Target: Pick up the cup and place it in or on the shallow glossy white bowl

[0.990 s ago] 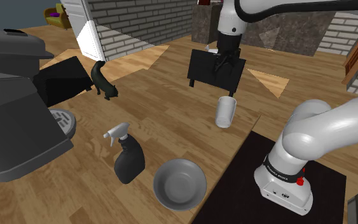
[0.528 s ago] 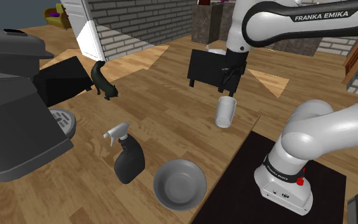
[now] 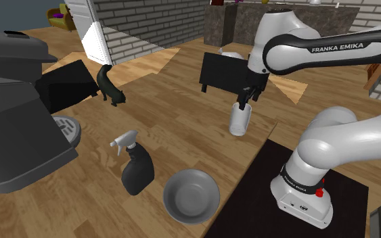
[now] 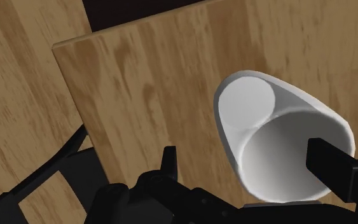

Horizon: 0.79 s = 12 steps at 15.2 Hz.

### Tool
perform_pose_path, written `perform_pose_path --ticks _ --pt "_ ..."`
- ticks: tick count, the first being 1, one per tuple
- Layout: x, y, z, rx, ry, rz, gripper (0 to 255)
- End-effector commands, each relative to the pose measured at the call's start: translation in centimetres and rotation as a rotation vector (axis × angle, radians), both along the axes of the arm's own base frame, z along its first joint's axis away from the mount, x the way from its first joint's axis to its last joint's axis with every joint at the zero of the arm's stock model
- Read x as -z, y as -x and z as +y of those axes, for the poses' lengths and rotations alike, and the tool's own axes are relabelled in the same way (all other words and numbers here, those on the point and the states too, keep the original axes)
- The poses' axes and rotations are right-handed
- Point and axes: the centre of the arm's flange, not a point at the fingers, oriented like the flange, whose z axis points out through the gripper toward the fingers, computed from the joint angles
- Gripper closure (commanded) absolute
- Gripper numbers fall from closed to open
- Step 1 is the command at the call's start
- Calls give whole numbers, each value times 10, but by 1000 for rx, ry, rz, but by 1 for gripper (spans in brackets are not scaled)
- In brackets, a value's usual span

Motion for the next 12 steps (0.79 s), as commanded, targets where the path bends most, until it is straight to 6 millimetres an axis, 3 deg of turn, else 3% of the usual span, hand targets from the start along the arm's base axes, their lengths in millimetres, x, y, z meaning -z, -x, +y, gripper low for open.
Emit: perform_pose_path --ticks 1,4,12 --pt "10 -1 -1 0 1 -1 0" --pt "29 -2 -2 0 1 -1 0" --pt "29 -2 -2 0 1 -1 0"
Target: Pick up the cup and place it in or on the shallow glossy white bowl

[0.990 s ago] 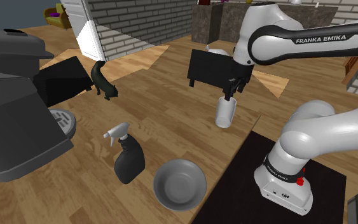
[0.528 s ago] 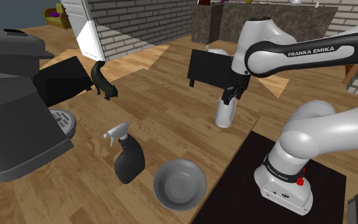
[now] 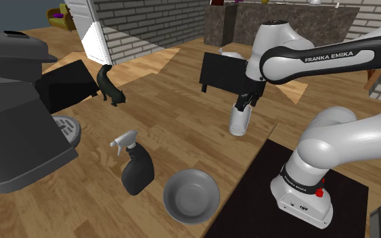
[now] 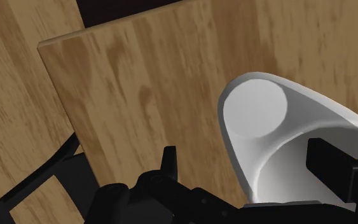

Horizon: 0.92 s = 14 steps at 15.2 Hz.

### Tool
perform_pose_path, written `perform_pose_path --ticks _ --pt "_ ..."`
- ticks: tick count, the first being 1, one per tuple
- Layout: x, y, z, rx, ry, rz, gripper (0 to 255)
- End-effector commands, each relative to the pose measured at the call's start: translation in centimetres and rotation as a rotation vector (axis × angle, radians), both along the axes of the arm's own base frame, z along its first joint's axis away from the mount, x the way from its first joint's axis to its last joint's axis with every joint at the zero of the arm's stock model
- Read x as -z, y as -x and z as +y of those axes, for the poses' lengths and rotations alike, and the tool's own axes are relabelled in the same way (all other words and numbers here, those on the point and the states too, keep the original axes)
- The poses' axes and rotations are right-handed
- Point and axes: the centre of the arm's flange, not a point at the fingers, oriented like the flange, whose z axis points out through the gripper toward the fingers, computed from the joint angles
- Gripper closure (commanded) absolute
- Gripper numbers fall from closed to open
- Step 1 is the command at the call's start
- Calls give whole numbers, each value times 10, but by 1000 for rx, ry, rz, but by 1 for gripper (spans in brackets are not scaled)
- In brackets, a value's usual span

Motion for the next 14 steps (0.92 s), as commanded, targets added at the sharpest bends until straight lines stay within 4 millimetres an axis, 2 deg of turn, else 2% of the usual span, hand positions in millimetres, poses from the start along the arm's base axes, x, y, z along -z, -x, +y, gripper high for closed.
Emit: perform_pose_path --ticks 1,10,14 --pt "0 0 0 0 0 0 255" --pt "0 0 0 0 0 0 255" --pt "-21 0 0 0 0 0 255"
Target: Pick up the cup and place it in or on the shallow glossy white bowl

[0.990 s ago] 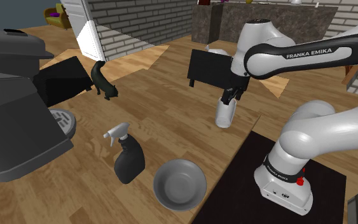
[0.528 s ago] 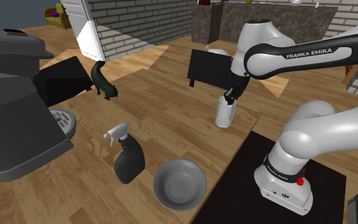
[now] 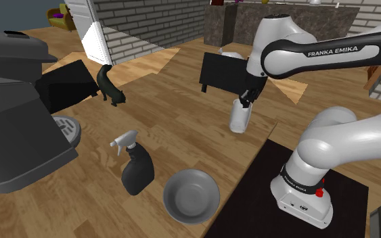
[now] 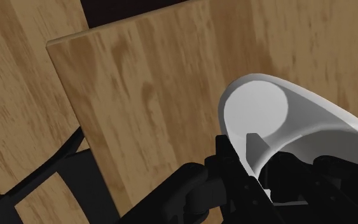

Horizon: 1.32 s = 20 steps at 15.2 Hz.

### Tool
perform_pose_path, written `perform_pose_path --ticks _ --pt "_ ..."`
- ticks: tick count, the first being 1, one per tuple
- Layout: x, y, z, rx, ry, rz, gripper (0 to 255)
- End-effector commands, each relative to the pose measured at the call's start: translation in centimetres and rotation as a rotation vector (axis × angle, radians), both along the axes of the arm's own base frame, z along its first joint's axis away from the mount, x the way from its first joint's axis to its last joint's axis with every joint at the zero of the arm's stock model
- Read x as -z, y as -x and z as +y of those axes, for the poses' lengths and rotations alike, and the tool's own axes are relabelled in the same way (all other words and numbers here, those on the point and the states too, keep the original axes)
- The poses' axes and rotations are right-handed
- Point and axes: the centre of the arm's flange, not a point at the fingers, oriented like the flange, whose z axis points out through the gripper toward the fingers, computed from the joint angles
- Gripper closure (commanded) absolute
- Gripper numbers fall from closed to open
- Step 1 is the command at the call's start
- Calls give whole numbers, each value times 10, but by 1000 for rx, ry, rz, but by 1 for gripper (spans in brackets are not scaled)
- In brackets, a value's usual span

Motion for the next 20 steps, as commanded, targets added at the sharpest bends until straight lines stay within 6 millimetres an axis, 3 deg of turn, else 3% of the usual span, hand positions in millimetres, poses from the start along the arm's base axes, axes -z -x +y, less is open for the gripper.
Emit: perform_pose_path --ticks 1,19,20 --pt "-10 0 0 0 0 0 255" --pt "-105 0 0 0 0 0 255" --pt "-106 2 13 0 0 0 255"
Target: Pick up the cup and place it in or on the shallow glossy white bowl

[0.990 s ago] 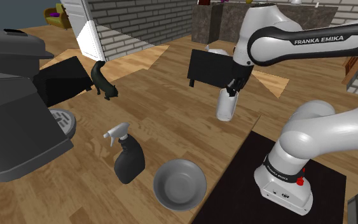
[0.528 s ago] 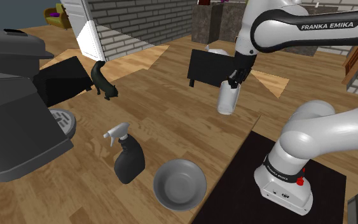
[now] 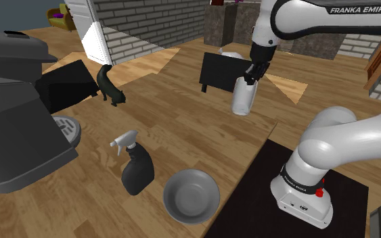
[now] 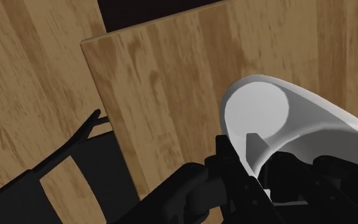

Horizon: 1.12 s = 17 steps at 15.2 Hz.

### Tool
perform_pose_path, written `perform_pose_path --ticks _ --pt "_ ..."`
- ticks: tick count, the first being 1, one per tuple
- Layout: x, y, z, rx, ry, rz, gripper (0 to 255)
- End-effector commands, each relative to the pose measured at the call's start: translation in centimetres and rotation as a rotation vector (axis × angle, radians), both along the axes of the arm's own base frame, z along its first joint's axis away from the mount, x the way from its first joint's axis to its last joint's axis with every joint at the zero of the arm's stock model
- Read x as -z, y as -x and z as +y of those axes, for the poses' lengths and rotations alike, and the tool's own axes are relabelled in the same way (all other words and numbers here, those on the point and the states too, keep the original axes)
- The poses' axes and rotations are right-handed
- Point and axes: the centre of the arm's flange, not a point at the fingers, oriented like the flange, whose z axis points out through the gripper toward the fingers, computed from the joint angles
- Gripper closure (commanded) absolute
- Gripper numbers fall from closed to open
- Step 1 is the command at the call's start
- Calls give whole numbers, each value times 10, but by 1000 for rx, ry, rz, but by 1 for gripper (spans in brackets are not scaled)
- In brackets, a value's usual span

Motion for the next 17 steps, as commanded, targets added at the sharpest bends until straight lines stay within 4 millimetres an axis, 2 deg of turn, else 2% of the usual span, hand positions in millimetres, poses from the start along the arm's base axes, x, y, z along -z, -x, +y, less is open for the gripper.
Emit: perform_pose_path --ticks 1,17 --pt "-5 3 18 0 0 0 255" --pt "-29 34 226 0 0 0 255"
